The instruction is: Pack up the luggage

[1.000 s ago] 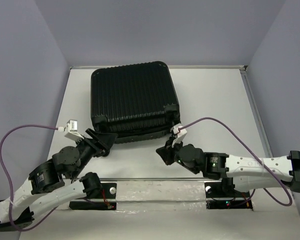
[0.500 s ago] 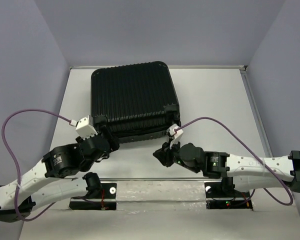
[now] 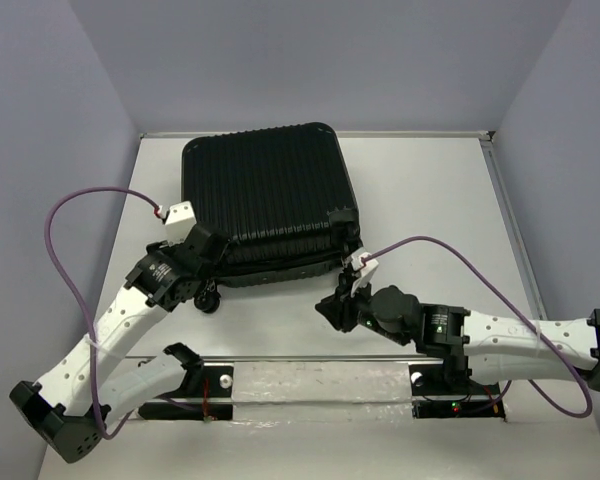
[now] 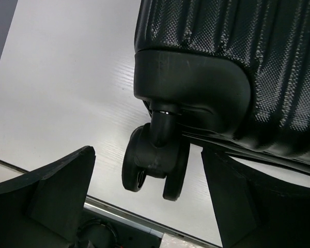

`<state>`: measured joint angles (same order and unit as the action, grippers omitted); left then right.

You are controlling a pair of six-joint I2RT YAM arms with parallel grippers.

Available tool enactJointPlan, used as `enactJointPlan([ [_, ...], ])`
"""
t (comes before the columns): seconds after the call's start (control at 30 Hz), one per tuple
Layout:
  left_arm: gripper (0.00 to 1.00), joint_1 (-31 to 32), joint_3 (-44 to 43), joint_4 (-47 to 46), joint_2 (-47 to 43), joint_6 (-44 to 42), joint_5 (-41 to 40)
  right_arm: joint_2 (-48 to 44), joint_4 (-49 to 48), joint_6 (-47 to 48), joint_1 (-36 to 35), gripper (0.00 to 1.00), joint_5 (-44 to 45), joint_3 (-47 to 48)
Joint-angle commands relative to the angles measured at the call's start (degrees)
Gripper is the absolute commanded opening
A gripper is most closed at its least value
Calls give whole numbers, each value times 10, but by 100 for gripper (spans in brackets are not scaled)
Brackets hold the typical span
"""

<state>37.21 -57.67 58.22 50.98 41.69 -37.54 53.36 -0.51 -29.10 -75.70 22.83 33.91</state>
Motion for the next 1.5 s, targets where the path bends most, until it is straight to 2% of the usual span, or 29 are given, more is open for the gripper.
enactJointPlan([
  [0.0,96,-72,9,-81,-2,-128,63,-17,-18,13,4,30,-12,-1],
  [0.2,92,-141,37,-136,-4,-187,194,-7,-24,7,4,30,-4,-10],
  [0.27,89,-150,56,-149,0,-193,232,-7,-25,8,4,30,0,-10],
  [0.47,84,-152,81,-166,-28,-189,260,-1,-24,11,4,31,1,-7],
  [0.53,79,-151,106,-188,-33,-186,301,4,-24,11,4,31,3,-5],
  [0.63,55,-152,122,-223,-33,-173,347,9,-22,11,10,31,4,-6],
  [0.67,31,-151,123,-235,-37,-169,373,5,-20,12,15,31,4,-8],
  [0.7,19,-150,121,-252,-37,-165,398,2,-18,13,15,31,4,-10],
  [0.73,10,-150,118,-259,-38,-159,413,-3,-16,14,21,31,4,-12],
  [0.77,6,-143,107,-267,-36,-149,439,-7,-9,17,27,31,5,-14],
  [0.9,6,-68,64,-315,-25,-101,453,-42,27,32,42,31,-1,-12],
  [0.97,6,8,41,-344,-8,-79,441,-72,33,38,49,31,-11,-14],
  [1.1,6,106,-12,-397,46,-36,414,-96,39,48,93,31,-83,-26],
  [1.13,6,116,-17,-422,60,-21,413,-95,39,44,118,31,-101,-30],
  [1.23,6,138,-23,-472,72,-1,411,-89,7,40,123,34,-146,-54],
  [1.3,6,143,-22,-500,76,8,418,-84,-29,44,123,43,-165,-65],
  [1.33,6,146,-19,-531,79,15,429,-76,-65,45,123,47,-164,-77],
  [1.47,6,160,-11,-578,105,22,444,-54,-167,49,123,49,-133,-106],
])
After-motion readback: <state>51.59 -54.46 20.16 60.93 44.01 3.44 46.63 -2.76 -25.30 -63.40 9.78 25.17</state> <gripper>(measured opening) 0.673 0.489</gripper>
